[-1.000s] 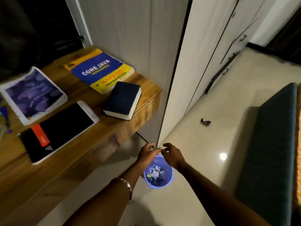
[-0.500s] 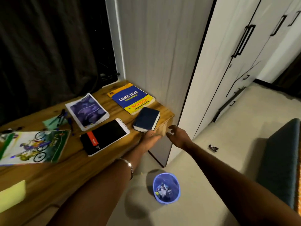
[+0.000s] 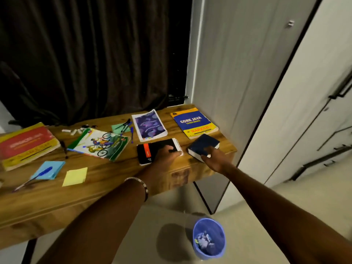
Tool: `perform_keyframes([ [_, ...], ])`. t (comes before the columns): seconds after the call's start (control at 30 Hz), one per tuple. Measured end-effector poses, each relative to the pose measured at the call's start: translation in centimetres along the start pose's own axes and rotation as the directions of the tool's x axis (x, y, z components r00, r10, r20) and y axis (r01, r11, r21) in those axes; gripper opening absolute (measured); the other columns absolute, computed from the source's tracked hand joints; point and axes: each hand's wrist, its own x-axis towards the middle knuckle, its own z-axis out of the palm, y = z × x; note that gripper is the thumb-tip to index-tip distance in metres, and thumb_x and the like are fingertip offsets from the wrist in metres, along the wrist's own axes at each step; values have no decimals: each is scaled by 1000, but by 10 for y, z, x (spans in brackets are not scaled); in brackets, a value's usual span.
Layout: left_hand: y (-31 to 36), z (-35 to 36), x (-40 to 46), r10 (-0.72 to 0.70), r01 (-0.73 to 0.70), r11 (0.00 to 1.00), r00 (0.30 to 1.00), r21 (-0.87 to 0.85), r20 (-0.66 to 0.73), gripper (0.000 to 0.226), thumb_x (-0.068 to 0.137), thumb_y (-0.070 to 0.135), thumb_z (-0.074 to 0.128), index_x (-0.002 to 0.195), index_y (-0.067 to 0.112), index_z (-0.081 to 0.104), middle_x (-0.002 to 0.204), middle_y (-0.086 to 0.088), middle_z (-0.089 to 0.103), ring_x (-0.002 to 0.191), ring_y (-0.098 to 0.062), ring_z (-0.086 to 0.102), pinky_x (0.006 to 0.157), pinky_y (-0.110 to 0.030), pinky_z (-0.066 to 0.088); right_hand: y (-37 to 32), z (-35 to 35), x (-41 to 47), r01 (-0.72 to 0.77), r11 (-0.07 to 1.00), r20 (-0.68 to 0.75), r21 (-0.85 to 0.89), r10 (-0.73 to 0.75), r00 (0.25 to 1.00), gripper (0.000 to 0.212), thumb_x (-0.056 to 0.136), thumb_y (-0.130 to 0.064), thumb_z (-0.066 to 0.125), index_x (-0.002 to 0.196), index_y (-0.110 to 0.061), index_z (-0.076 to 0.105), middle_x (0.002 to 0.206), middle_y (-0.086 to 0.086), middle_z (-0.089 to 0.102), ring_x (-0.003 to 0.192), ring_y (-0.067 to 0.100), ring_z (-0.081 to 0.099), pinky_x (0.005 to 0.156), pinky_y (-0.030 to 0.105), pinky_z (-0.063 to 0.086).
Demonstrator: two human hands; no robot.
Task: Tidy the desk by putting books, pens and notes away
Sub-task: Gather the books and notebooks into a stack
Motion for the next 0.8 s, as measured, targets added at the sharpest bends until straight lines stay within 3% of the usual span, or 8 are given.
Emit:
perform_keyframes([
  [0.23, -27, -41, -9, -93, 88, 995, 990, -45, -110, 58, 84, 40, 67, 132, 15, 48, 136, -8, 48, 120, -25, 51, 94, -32, 44, -33, 20, 12, 141, 989, 108, 34, -144, 984, 39, 95, -31, 56, 130, -15, 52, 130, 10, 59, 119, 29, 56, 102, 42, 46],
  [0.47, -42, -69, 2, -116, 101, 989, 982, -103, -151, 53, 84, 37, 67, 129, 14, 51, 126, -6, 52, 100, -17, 52, 79, -29, 43, -63, 42, 38, 156, 985, 152, 74, -166, 974, 48, 93, -30, 60, 137, -15, 47, 140, 10, 51, 127, 30, 50, 103, 39, 43],
  [0.67, -38, -73, 49, -96, 70, 986, 981, -150, -172, 43, 84, 33, 69, 120, 12, 57, 122, -9, 60, 100, -19, 56, 80, -28, 43, -75, 47, 81, 169, 983, 139, 73, -177, 974, 48, 93, -29, 60, 137, -15, 46, 139, 9, 52, 125, 28, 51, 100, 36, 45],
  [0.8, -27, -70, 89, -56, 39, 989, 992, -145, -116, 36, 88, 26, 65, 118, 8, 57, 119, -11, 60, 110, -25, 57, 91, -31, 44, -79, 44, 117, 167, 985, 93, 46, -171, 981, 40, 94, -28, 59, 131, -16, 51, 130, 7, 57, 118, 27, 54, 91, 32, 46],
])
